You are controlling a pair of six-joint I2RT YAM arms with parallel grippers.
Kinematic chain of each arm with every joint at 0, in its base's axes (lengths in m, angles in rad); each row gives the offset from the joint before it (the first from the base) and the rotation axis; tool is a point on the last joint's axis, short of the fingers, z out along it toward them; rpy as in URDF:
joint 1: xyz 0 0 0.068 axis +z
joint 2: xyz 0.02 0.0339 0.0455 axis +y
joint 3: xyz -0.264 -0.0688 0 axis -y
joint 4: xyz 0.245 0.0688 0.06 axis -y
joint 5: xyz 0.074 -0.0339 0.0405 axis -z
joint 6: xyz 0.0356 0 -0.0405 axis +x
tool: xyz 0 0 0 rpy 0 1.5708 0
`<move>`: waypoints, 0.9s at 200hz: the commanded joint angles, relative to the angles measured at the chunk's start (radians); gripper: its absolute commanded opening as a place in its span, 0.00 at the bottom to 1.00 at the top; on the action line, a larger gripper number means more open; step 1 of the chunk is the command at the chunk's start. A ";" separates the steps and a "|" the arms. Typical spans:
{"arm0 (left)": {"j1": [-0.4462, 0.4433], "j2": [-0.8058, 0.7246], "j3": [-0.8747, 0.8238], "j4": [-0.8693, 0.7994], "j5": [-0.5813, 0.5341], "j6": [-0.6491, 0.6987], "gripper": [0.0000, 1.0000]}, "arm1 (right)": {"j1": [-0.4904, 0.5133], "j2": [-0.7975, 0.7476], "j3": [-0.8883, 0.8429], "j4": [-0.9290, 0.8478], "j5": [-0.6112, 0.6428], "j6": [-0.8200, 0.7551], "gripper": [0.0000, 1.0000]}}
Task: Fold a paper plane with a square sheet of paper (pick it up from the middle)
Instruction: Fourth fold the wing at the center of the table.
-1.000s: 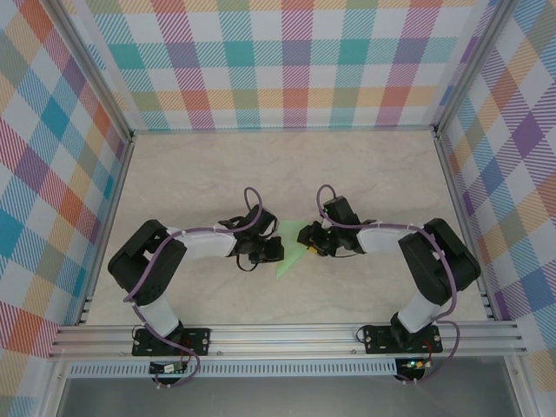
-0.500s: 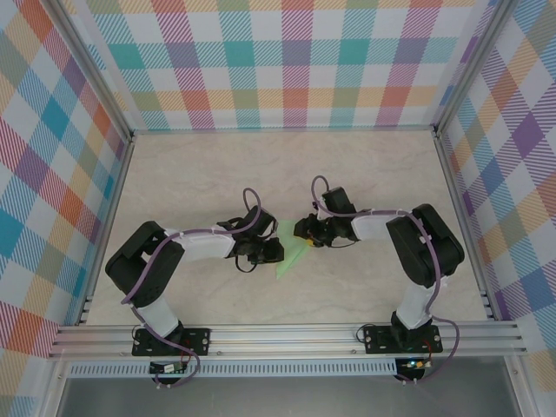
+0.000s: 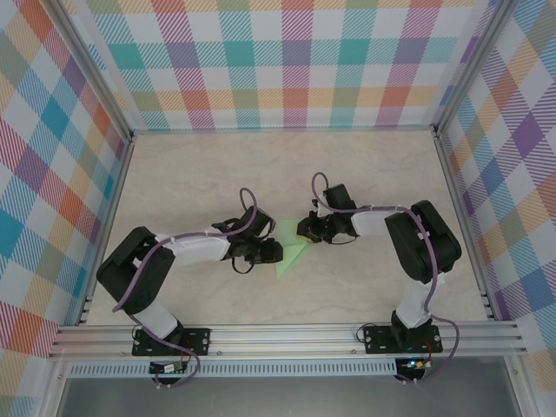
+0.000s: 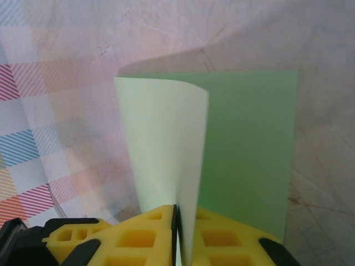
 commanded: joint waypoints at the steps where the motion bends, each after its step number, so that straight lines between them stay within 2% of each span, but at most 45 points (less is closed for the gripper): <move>1: 0.005 -0.078 -0.034 -0.002 -0.028 -0.003 0.32 | -0.002 -0.027 -0.044 0.075 -0.022 0.073 0.10; 28: 0.005 -0.161 -0.085 0.030 -0.028 -0.028 0.37 | 0.007 -0.084 -0.100 0.129 0.011 0.155 0.08; 80: -0.002 -0.326 -0.158 0.029 -0.020 -0.050 0.43 | 0.080 -0.203 -0.183 0.137 0.151 0.276 0.07; 110: -0.058 -0.376 -0.173 0.029 -0.059 -0.046 0.47 | 0.122 -0.235 -0.179 0.089 0.223 0.294 0.10; 139: -0.138 -0.334 -0.135 0.003 -0.148 -0.055 0.51 | 0.119 -0.210 -0.092 -0.038 0.226 0.174 0.23; 180: -0.261 -0.198 -0.057 -0.018 -0.310 -0.120 0.54 | 0.090 -0.129 -0.006 -0.086 0.125 0.084 0.28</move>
